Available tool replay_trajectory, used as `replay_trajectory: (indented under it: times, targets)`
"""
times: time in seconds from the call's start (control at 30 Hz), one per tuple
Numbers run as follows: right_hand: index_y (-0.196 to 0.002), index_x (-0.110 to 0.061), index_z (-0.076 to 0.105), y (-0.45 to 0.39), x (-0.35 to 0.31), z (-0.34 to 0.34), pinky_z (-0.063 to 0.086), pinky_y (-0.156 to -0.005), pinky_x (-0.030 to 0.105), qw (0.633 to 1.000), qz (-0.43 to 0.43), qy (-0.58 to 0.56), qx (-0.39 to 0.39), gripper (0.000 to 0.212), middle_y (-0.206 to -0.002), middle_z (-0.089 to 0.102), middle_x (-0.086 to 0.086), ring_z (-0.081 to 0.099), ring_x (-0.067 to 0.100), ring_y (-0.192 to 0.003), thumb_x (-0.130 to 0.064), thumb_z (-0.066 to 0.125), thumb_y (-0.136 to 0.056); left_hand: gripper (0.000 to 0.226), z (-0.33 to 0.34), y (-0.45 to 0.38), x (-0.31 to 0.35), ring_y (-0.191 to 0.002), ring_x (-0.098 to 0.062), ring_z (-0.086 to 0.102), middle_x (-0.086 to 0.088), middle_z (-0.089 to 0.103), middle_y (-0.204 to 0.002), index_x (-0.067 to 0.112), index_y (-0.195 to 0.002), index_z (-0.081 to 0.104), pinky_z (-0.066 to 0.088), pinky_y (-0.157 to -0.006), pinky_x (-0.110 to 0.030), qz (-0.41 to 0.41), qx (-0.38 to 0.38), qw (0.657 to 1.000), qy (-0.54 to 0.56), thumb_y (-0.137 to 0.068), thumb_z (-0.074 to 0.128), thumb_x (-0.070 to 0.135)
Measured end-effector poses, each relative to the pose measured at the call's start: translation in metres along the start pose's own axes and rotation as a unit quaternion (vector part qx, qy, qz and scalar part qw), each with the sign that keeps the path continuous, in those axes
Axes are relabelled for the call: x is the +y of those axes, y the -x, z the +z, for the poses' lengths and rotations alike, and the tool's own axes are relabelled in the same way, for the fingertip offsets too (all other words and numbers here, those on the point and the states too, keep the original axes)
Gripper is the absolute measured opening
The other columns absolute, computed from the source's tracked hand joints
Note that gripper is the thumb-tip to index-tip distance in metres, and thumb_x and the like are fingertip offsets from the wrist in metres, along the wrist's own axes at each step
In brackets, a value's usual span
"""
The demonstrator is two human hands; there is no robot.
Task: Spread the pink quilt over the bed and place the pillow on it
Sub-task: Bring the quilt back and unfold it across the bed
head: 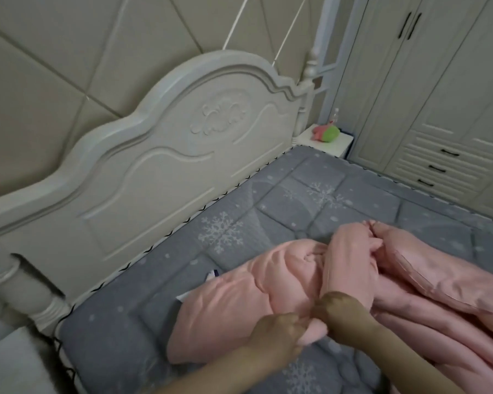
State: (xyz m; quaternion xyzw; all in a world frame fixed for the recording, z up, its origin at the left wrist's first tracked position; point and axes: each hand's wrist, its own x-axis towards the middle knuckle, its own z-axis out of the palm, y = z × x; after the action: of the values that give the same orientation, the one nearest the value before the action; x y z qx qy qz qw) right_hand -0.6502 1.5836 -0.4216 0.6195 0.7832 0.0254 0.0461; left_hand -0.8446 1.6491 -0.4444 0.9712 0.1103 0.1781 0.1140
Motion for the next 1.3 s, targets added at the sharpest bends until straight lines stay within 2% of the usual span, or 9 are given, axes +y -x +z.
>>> replay_trajectory:
  times: [0.23,0.53,0.6,0.7,0.77,0.87,1.0,1.1,1.3]
  targets:
    - [-0.044,-0.023,0.054,0.145,-0.036,-0.025,0.035,-0.039,0.017,0.997,0.07,0.012,-0.042,0.029,-0.039,0.05,-0.007,0.051,0.006,-0.037,-0.042,0.065,-0.024,0.031,0.004,0.027,0.141,-0.048,0.001,0.056,0.015,0.061,-0.055,0.037,-0.061,0.07,0.039,-0.041,-0.012,-0.027,-0.046,0.998,0.043,-0.046,0.07,0.065]
    - [-0.032,-0.019,0.052,0.33,-0.066,0.004,0.033,-0.034,0.014,0.971,0.213,0.019,-0.107,0.034,-0.035,0.047,-0.001,0.049,0.008,-0.033,-0.039,0.071,-0.012,0.026,0.046,0.055,0.276,-0.102,-0.018,0.058,-0.003,0.066,-0.109,0.023,-0.105,0.062,0.042,-0.085,-0.021,-0.1,-0.181,0.938,0.277,-0.083,0.059,0.038]
    - [-0.035,-0.018,0.055,0.371,-0.05,0.024,0.039,-0.036,0.015,0.952,0.281,0.008,-0.124,0.03,-0.037,0.049,0.0,0.053,0.011,-0.035,-0.03,0.076,-0.017,0.039,0.059,0.056,0.273,-0.109,-0.009,0.056,0.007,0.063,-0.118,0.034,-0.115,0.058,0.041,-0.094,-0.02,-0.132,-0.196,0.928,0.287,-0.078,0.057,0.049]
    - [-0.057,-0.014,0.068,0.444,-0.009,0.102,0.051,-0.056,0.027,0.95,0.294,0.007,-0.104,0.037,-0.046,0.059,0.0,0.059,0.016,-0.039,-0.018,0.048,-0.087,0.038,0.074,0.062,0.247,-0.113,-0.005,0.054,0.013,0.061,-0.122,0.035,-0.115,0.062,0.038,-0.098,-0.017,-0.173,-0.208,0.926,0.263,-0.079,0.061,0.046]
    - [-0.082,-0.017,0.066,0.458,-0.007,0.111,0.043,-0.082,0.032,0.939,0.325,0.005,-0.111,0.026,-0.056,0.066,-0.001,0.066,0.013,-0.051,-0.009,0.042,-0.074,0.039,0.078,0.069,0.224,-0.112,-0.01,0.056,0.007,0.063,-0.119,0.028,-0.115,0.064,0.039,-0.097,-0.019,-0.214,-0.213,0.92,0.25,-0.079,0.06,0.043]
    - [-0.062,-0.008,0.072,0.423,-0.039,0.077,0.051,-0.078,0.038,0.934,0.332,-0.003,-0.132,0.043,-0.056,0.068,0.0,0.069,0.011,-0.056,-0.014,0.065,-0.021,0.034,0.081,0.08,0.189,-0.111,-0.009,0.056,0.005,0.062,-0.119,0.021,-0.115,0.064,0.035,-0.089,-0.009,-0.275,-0.205,0.913,0.222,-0.083,0.063,0.033]
    - [-0.058,-0.011,0.075,0.361,-0.047,0.084,0.024,-0.107,0.036,0.934,0.315,-0.019,-0.167,0.053,-0.058,0.069,0.004,0.07,0.013,-0.065,-0.051,0.058,-0.027,0.034,0.086,0.09,0.144,-0.113,-0.006,0.054,0.008,0.06,-0.123,0.023,-0.116,0.063,0.037,-0.09,-0.014,-0.346,-0.181,0.901,0.19,-0.084,0.064,0.036]
    - [-0.064,-0.023,0.074,0.311,-0.057,0.082,0.049,-0.093,0.031,0.943,0.286,-0.034,-0.168,0.053,-0.065,0.068,-0.003,0.069,0.012,-0.076,-0.066,0.053,-0.04,0.038,0.087,0.088,0.113,-0.115,-0.01,0.053,0.007,0.058,-0.125,0.022,-0.118,0.062,0.038,-0.093,-0.018,-0.375,-0.174,0.894,0.175,-0.083,0.064,0.036]
    - [-0.072,-0.022,0.066,0.243,-0.056,0.086,0.054,-0.064,0.026,0.944,0.311,-0.042,-0.101,0.023,-0.074,0.065,-0.005,0.066,0.017,-0.067,-0.023,0.053,-0.053,0.055,0.101,0.079,0.044,-0.104,-0.013,0.059,0.008,0.064,-0.111,0.028,-0.113,0.065,0.048,-0.084,-0.027,-0.386,-0.18,0.886,0.184,-0.069,0.056,0.06]
